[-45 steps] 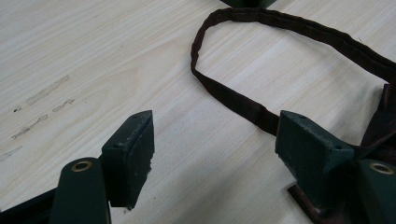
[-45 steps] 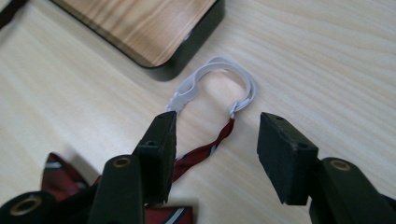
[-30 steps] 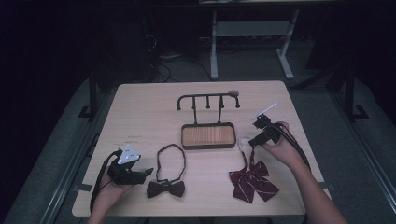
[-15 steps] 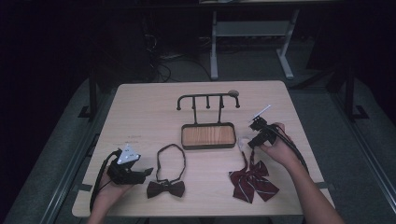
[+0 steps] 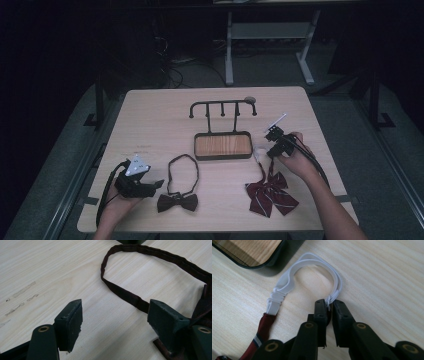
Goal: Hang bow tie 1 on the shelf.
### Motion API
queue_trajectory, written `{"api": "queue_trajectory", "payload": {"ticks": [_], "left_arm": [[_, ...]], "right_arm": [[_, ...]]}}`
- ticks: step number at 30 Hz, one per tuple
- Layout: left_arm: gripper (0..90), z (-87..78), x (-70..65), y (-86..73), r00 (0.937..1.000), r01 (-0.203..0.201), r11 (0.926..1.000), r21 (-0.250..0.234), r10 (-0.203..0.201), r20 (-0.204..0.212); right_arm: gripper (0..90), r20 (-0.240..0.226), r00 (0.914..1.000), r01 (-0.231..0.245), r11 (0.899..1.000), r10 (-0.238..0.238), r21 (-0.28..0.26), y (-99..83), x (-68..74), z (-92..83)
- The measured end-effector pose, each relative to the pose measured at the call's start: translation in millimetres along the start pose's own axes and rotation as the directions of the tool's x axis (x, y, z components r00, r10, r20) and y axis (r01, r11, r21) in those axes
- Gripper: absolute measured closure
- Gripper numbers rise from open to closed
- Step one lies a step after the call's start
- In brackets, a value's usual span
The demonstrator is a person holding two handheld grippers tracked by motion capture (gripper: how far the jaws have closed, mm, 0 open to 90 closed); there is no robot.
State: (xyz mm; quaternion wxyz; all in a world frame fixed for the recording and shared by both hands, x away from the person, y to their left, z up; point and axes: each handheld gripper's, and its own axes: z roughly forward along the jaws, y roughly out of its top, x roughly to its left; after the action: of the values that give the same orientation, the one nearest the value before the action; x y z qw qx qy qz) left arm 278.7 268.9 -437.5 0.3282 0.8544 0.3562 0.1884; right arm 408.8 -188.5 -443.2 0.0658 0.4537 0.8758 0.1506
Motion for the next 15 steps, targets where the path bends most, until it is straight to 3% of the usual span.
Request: {"api": "queue_trajectory", "payload": {"ticks": [9,15], "left_arm": [[28.8,0.3,-0.3,-0.1,1.0000,0.002,1.0000,0.002,-0.002,0.002],[28.8,1.2,-1.2,0.1,1.0000,0.001,1.0000,0.002,-0.001,0.004]], "right_arm": [[84.2,-0.046,0.9988,-0.016,1.000,0.016,0.003,-3.9,-4.0,-3.4],[84.1,-0.108,0.9936,-0.037,0.999,0.033,-0.033,-10.6,-7.0,-19.6]]}}
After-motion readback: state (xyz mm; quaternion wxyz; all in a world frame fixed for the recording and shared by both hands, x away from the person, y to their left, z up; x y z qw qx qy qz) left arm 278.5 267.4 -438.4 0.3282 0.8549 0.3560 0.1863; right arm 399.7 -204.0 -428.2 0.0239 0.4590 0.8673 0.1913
